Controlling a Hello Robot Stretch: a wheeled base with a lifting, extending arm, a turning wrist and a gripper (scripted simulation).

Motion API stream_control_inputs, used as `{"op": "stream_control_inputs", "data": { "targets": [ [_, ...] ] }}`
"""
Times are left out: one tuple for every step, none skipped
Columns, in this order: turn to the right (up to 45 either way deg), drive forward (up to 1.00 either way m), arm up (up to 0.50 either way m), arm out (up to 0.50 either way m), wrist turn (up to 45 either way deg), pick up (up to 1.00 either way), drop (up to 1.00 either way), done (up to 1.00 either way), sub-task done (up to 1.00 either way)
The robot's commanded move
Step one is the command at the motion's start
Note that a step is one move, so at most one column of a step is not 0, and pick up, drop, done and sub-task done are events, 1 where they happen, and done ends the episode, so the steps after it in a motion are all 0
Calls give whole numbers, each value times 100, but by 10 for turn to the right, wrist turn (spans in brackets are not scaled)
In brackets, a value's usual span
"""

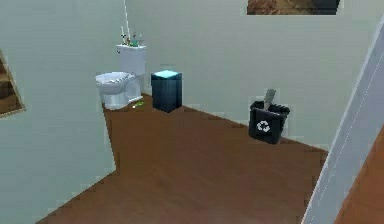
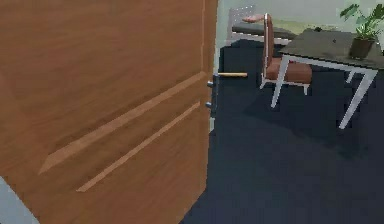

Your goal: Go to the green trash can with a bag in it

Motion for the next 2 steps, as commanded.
{"op": "stream_control_inputs", "data": {
  "targets": [
    [0, 90, 0, 0, 0, 0, 0, 0, 0],
    [450, 0, 0, 0, 0, 0, 0, 0, 0]
  ]
}}
